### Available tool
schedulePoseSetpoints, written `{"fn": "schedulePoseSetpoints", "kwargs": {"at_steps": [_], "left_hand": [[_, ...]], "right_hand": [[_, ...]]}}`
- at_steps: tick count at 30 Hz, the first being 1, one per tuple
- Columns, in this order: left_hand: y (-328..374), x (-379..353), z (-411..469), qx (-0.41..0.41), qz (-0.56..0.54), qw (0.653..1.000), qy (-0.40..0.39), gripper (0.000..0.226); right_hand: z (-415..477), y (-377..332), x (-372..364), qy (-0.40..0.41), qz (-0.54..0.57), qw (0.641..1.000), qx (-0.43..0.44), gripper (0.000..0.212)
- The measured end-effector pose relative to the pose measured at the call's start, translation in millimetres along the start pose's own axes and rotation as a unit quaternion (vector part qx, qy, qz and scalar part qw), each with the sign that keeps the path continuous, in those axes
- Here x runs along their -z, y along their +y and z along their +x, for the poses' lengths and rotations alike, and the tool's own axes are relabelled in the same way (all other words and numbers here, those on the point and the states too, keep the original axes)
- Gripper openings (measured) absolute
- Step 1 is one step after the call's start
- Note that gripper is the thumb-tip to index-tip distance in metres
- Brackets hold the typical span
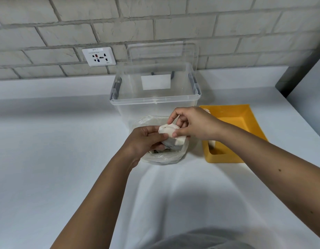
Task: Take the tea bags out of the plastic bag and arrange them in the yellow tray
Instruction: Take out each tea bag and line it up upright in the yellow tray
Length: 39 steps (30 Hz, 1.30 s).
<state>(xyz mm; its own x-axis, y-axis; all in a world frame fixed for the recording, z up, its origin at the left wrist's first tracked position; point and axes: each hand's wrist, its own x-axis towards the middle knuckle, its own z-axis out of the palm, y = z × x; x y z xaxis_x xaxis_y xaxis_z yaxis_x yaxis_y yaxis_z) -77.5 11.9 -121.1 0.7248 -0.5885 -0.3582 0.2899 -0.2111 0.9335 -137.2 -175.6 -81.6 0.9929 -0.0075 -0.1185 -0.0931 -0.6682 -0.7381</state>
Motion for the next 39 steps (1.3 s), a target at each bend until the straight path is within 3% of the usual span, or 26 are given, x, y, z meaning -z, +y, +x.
{"fn": "schedulePoseSetpoints", "kwargs": {"at_steps": [4, 7, 11, 19, 25, 29, 35, 39], "left_hand": [[2, 2, 1, 0.002, -0.022, 0.999, 0.030, 0.013], [2, 4, 1, 0.006, -0.046, 0.997, 0.056, 0.011], [2, 2, 0, 0.010, -0.045, 0.997, 0.060, 0.016], [5, -5, -6, 0.009, -0.084, 0.996, 0.010, 0.018], [10, -2, -12, -0.013, -0.065, 0.998, -0.016, 0.017], [8, -1, -7, -0.018, -0.029, 0.999, 0.022, 0.025], [7, 11, 1, -0.024, -0.031, 0.991, 0.125, 0.017], [8, 26, 3, -0.053, -0.045, 0.981, 0.183, 0.020]], "right_hand": [[-5, 0, 6, -0.031, 0.009, 0.999, -0.011, 0.046], [-11, -2, 15, -0.066, -0.013, 0.997, -0.022, 0.039], [-19, -15, 23, -0.142, 0.043, 0.989, -0.008, 0.031], [2, -11, 6, -0.003, 0.050, 0.999, -0.013, 0.036], [11, -7, -4, 0.041, 0.060, 0.997, -0.019, 0.039], [17, -9, -8, 0.054, 0.054, 0.997, -0.018, 0.036], [25, -1, -18, 0.120, 0.166, 0.978, -0.028, 0.018], [22, 17, -29, 0.108, 0.087, 0.990, -0.037, 0.009]]}}
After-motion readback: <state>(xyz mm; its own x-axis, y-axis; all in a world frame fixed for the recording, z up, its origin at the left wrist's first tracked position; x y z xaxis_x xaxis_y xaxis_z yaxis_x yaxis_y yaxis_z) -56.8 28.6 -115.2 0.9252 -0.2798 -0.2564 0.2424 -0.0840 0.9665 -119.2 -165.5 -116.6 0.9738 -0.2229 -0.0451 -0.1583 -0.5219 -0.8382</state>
